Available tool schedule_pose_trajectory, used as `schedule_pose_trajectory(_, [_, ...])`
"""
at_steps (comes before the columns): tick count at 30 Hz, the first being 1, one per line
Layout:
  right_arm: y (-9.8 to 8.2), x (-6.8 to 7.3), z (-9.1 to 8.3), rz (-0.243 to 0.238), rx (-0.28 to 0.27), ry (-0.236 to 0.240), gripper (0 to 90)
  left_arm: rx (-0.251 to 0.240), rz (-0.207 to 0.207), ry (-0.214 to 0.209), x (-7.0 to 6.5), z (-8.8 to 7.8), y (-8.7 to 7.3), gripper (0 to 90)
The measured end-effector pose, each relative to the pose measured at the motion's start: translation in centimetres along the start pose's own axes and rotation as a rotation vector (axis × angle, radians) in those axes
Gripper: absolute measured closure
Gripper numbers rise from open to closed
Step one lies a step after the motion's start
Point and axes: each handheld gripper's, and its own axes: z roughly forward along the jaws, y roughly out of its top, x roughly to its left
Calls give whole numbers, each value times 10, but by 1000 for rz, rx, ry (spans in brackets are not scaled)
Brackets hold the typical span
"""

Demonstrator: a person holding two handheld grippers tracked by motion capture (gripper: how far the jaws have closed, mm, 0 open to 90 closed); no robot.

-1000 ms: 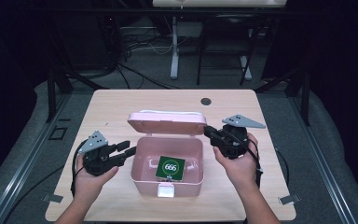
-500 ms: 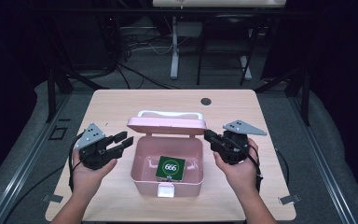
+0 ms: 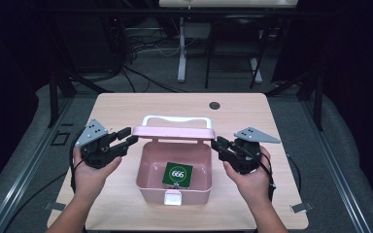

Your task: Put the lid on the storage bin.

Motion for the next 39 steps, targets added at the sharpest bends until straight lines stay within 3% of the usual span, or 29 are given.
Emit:
schedule_pose_trajectory(6, [-2,-5,-1,-14,2,8,588,-15,12,-8,-3,-3,3,622])
schedule_pose_trajectory(15, [-3,-18,-4,-28,-15,-40,496,-23,16,-20,-6,-6,5,611])
schedule_pose_trajectory(28, [-1,-34,-13,-1,-56,-79,433,-26,12,-46,-10,-7,0,577])
schedule_pose_trajectory(39, [-3,-37,-7,-14,-41,-96,388,-13,9,-57,-10,-10,-7,551])
